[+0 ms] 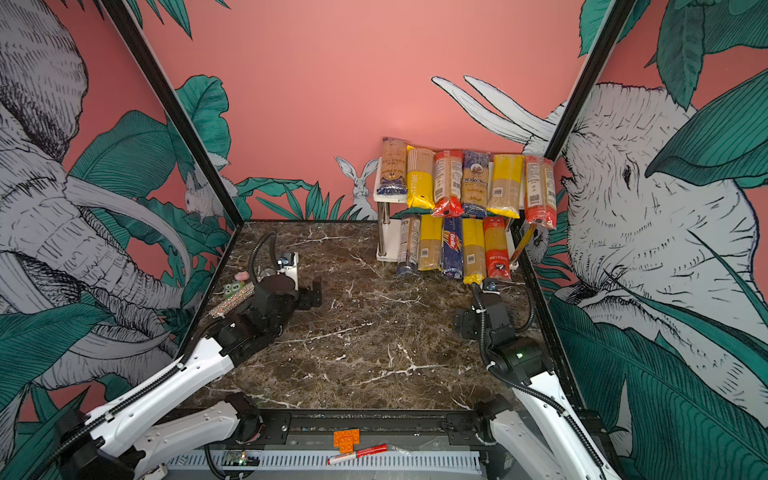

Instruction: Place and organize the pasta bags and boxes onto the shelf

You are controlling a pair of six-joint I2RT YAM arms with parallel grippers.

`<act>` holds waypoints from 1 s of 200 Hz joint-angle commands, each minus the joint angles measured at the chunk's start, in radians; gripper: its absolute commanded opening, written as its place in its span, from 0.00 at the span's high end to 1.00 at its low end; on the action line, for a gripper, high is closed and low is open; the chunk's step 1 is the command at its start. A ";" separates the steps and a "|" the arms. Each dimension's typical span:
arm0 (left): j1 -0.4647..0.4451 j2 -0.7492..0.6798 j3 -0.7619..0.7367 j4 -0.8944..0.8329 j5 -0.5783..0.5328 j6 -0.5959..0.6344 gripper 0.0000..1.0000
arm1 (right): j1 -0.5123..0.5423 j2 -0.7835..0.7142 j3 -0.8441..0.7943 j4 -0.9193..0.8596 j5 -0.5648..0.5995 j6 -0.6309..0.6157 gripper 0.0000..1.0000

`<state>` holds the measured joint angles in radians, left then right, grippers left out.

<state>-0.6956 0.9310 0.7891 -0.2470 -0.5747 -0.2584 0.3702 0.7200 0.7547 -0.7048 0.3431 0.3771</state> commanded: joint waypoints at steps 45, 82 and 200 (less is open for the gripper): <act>0.150 -0.167 -0.274 0.132 -0.307 0.086 0.01 | -0.005 0.113 -0.130 0.436 0.188 -0.210 0.01; 0.243 -0.113 -0.392 0.435 -0.334 0.196 0.01 | -0.009 0.200 -0.165 0.581 0.205 -0.243 0.01; 0.618 0.278 -0.445 0.837 -0.013 0.120 0.01 | -0.224 0.363 -0.462 1.234 0.144 -0.312 0.01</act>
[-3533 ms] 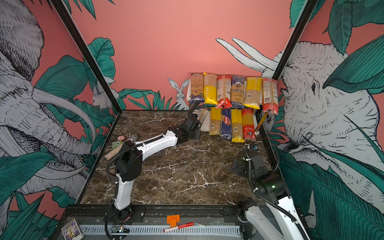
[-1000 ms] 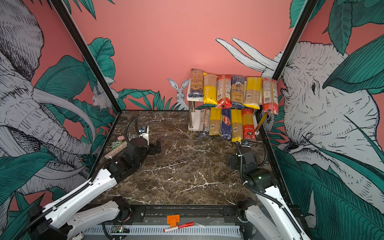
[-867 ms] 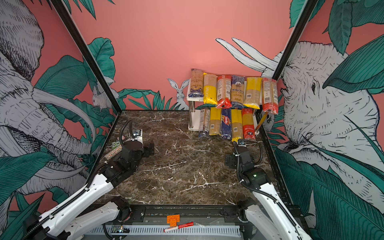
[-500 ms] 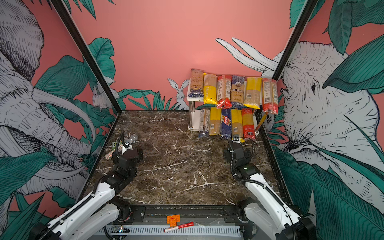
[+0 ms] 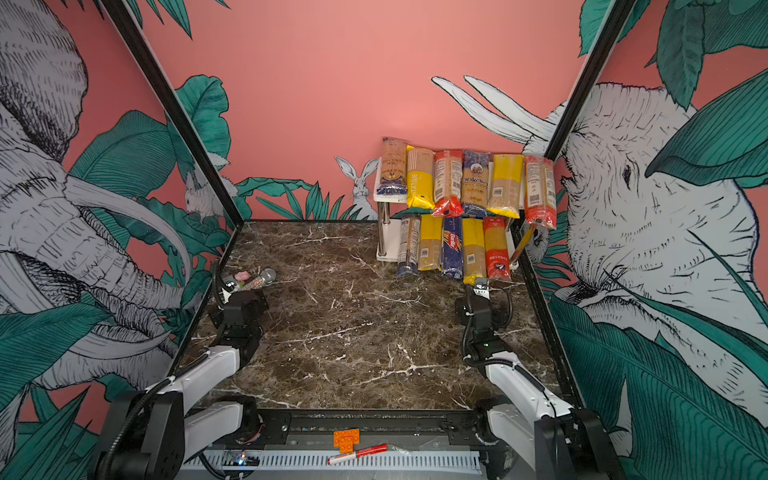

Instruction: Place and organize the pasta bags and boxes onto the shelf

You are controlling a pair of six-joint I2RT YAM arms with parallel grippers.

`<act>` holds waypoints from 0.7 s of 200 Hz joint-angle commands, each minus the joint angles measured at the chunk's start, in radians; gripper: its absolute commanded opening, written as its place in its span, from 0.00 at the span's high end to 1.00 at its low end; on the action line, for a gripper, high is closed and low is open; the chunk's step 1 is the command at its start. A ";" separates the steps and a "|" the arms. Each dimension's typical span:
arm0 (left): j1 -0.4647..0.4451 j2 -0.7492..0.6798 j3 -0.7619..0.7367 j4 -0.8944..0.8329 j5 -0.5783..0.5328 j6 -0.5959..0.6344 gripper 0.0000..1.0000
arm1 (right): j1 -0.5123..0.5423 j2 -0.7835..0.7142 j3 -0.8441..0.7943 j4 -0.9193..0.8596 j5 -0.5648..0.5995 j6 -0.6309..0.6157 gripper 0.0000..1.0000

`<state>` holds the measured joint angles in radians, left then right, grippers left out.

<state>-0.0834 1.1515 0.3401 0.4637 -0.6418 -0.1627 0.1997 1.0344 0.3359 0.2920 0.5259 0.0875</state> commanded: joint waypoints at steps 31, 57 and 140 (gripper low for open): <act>0.006 0.175 0.014 0.239 0.061 0.077 0.01 | -0.091 0.159 -0.069 0.412 -0.066 -0.041 0.01; 0.005 0.260 0.027 0.332 0.106 0.119 0.01 | -0.107 0.254 -0.050 0.526 -0.097 -0.055 0.01; -0.005 0.396 -0.018 0.562 0.383 0.256 0.00 | -0.154 0.521 0.025 0.689 -0.273 -0.059 0.01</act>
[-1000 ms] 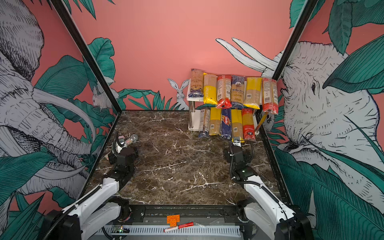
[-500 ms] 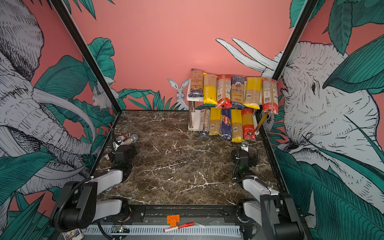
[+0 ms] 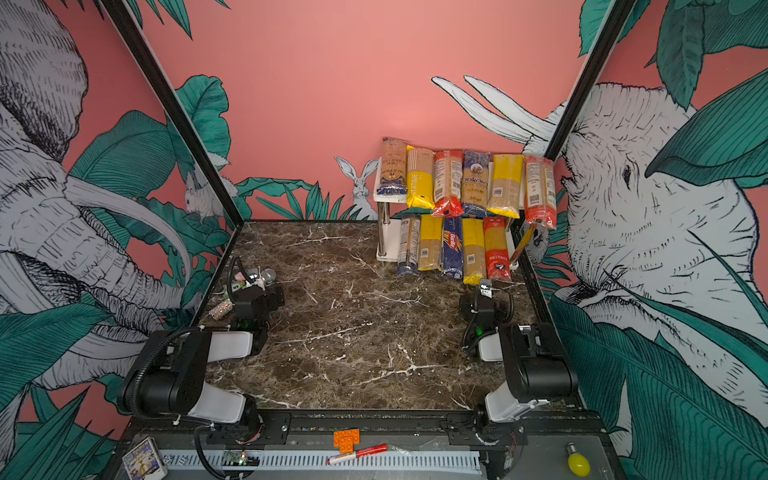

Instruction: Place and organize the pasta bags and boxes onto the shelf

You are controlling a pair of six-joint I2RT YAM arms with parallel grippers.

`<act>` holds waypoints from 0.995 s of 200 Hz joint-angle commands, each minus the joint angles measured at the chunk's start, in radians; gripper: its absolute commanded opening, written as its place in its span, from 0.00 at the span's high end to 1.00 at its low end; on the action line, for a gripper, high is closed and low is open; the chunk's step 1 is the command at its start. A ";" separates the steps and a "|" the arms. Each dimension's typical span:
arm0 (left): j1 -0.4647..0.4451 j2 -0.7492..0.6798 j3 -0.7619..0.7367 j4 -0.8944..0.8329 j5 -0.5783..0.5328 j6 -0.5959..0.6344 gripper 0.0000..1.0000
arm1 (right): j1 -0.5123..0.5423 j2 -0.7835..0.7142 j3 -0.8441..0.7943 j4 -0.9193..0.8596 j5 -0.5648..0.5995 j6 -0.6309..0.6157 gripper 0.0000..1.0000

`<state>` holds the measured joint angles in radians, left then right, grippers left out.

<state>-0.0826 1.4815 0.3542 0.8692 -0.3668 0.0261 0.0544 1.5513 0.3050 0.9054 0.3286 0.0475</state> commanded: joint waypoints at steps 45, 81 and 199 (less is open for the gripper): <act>0.004 0.070 0.053 0.008 0.178 0.075 0.01 | -0.018 0.000 0.069 0.040 -0.100 -0.011 0.01; 0.014 0.071 0.056 -0.003 0.197 0.071 0.01 | -0.019 -0.002 0.070 0.033 -0.101 -0.011 0.01; 0.014 0.069 0.047 0.014 0.195 0.074 0.00 | -0.018 -0.005 0.062 0.050 -0.103 -0.017 0.01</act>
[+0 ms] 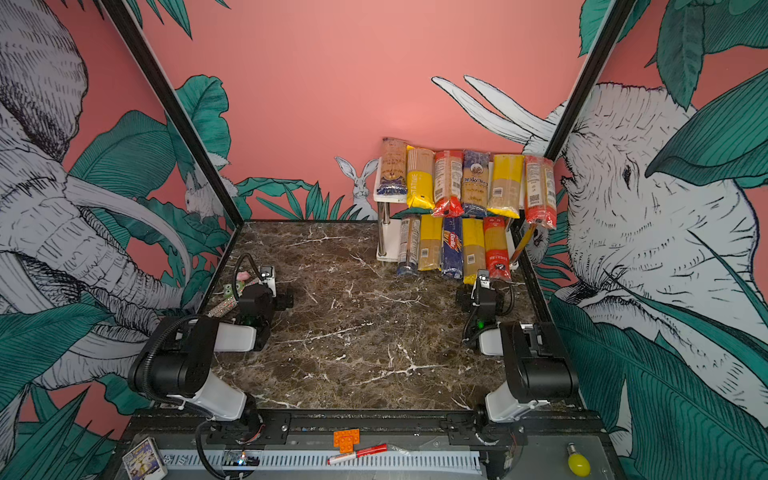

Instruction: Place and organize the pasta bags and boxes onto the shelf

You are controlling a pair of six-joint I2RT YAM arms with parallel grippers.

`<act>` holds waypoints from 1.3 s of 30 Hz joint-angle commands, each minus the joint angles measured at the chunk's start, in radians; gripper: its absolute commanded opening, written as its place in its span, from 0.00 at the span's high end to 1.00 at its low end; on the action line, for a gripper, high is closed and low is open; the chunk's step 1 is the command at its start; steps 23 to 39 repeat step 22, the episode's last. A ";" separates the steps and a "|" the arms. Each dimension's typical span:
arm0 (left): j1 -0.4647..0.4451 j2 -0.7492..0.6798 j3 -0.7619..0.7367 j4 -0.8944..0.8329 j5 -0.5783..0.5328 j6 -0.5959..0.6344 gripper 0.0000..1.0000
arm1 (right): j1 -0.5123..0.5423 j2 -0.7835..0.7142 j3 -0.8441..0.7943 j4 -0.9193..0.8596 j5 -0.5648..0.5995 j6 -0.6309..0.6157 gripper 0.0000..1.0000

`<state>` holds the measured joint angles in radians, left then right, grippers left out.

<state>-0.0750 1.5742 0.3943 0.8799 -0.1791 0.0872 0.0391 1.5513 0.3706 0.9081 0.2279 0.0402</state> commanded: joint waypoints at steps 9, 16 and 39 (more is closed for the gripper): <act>0.006 -0.023 0.007 0.003 0.007 0.012 0.01 | -0.002 -0.005 -0.002 0.046 -0.002 -0.009 0.01; 0.006 -0.023 0.006 0.003 0.007 0.012 0.00 | -0.002 -0.002 0.011 0.021 -0.006 -0.012 0.01; 0.007 -0.023 0.006 0.003 0.007 0.012 0.00 | -0.002 -0.002 0.008 0.030 -0.009 -0.012 0.01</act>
